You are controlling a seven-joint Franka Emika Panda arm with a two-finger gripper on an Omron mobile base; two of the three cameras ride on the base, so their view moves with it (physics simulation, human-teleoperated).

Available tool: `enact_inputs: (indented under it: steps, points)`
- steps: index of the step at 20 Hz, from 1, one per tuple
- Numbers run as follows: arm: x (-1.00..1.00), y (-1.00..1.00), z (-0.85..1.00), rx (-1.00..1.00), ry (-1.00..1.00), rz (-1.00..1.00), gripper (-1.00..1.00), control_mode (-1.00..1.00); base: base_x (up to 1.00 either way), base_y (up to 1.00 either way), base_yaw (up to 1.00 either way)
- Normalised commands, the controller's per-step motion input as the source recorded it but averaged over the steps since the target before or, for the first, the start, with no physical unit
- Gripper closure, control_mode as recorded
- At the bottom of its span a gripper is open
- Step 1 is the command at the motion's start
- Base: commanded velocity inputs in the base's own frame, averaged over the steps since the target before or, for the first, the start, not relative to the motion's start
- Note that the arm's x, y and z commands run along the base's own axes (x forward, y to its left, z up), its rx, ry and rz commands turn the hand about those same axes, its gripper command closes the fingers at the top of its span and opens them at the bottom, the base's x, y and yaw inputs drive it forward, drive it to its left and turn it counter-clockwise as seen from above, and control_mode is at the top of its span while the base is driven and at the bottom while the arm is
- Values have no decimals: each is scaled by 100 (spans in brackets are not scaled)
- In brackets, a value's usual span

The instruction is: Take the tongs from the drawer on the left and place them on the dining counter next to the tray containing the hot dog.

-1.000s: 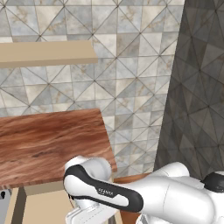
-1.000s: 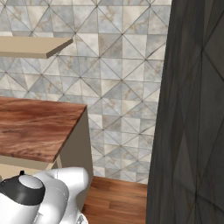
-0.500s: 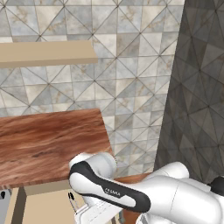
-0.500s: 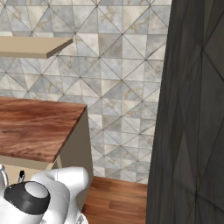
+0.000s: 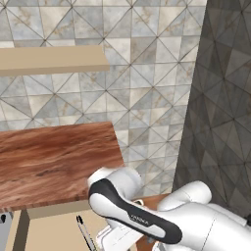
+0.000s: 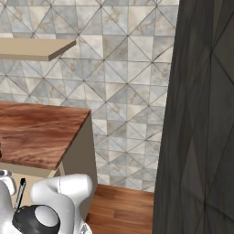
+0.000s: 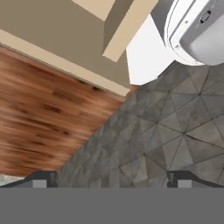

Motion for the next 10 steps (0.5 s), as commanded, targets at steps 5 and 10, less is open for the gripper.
enact_inputs:
  steps: [5,10]
  points:
    - [13,-17,0,-2,-2,-17,-100,-100,0,0,0]
    - [20,-4,0,-3,-15,-13,-100,-100,0,0,0]
